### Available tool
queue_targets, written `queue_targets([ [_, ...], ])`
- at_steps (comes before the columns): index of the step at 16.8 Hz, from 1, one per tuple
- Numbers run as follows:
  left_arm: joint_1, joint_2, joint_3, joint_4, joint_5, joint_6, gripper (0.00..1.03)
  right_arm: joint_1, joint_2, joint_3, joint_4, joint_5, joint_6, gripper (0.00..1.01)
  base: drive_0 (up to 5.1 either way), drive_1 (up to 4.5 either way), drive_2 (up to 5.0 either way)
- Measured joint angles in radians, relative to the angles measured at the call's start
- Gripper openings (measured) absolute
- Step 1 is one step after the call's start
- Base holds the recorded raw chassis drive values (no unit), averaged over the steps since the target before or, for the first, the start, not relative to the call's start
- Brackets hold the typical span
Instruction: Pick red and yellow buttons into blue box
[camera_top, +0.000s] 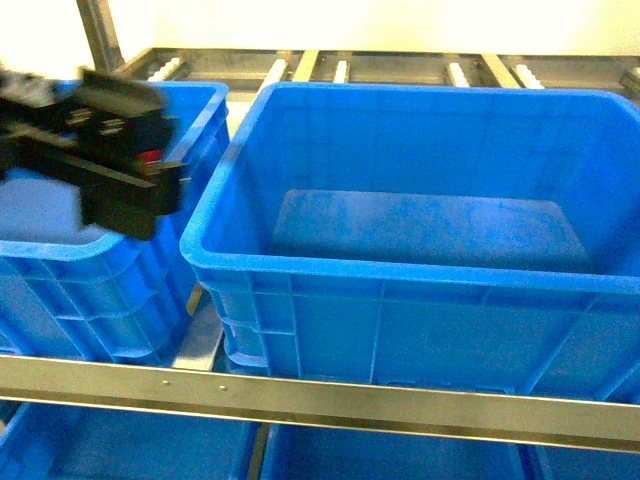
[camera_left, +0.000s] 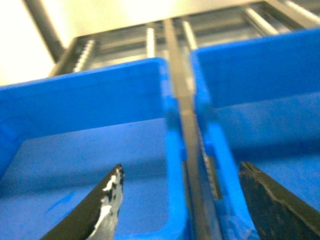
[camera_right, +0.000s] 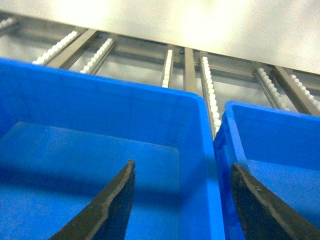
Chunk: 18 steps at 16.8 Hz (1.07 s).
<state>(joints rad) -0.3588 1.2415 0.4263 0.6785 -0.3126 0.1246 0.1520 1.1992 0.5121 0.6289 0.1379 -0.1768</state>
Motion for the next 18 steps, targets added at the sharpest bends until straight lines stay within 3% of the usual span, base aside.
queue_targets([
  [1,0.05,-0.051,-0.077,0.108,-0.008,-0.055,0.57,-0.026,-0.038,-0.067,0.074,0.002,0.078,0.51,0.0,0.0,0.0],
  [2,0.076,-0.108,-0.105,0.139,0.014,-0.083,0.46,-0.03,-0.085,-0.114,0.101,-0.013,0.122,0.39,0.0,0.0,0.0],
  [5,0.151,-0.236,-0.231,0.103,0.101,-0.112,0.1,-0.067,-0.191,-0.254,0.105,-0.046,0.155,0.02,0.0,0.0,0.0],
  [6,0.173,-0.277,-0.256,0.092,0.122,-0.121,0.02,-0.074,-0.222,-0.282,0.105,-0.053,0.159,0.02,0.0,0.0,0.0],
  [7,0.192,-0.324,-0.273,0.081,0.143,-0.121,0.02,-0.077,-0.262,-0.309,0.101,-0.066,0.16,0.02,0.0,0.0,0.0],
  [8,0.209,-0.37,-0.293,0.061,0.161,-0.121,0.02,-0.13,-0.304,-0.335,0.089,-0.137,0.16,0.02,0.0,0.0,0.0],
  [9,0.228,-0.41,-0.317,0.032,0.177,-0.121,0.02,-0.156,-0.336,-0.357,0.075,-0.132,0.162,0.02,0.0,0.0,0.0],
  [12,0.266,-0.535,-0.36,-0.044,0.22,-0.121,0.02,-0.152,-0.449,-0.415,0.014,-0.138,0.162,0.02,0.0,0.0,0.0],
  [13,0.331,-0.579,-0.37,-0.082,0.292,-0.121,0.02,-0.152,-0.491,-0.429,-0.008,-0.138,0.162,0.02,0.0,0.0,0.0],
  [14,0.364,-0.583,-0.401,-0.029,0.296,-0.122,0.02,-0.152,-0.525,-0.442,-0.031,-0.138,0.162,0.02,0.0,0.0,0.0],
  [18,0.356,-0.732,-0.412,-0.175,0.313,-0.122,0.02,-0.152,-0.634,-0.499,-0.085,-0.138,0.162,0.02,0.0,0.0,0.0],
])
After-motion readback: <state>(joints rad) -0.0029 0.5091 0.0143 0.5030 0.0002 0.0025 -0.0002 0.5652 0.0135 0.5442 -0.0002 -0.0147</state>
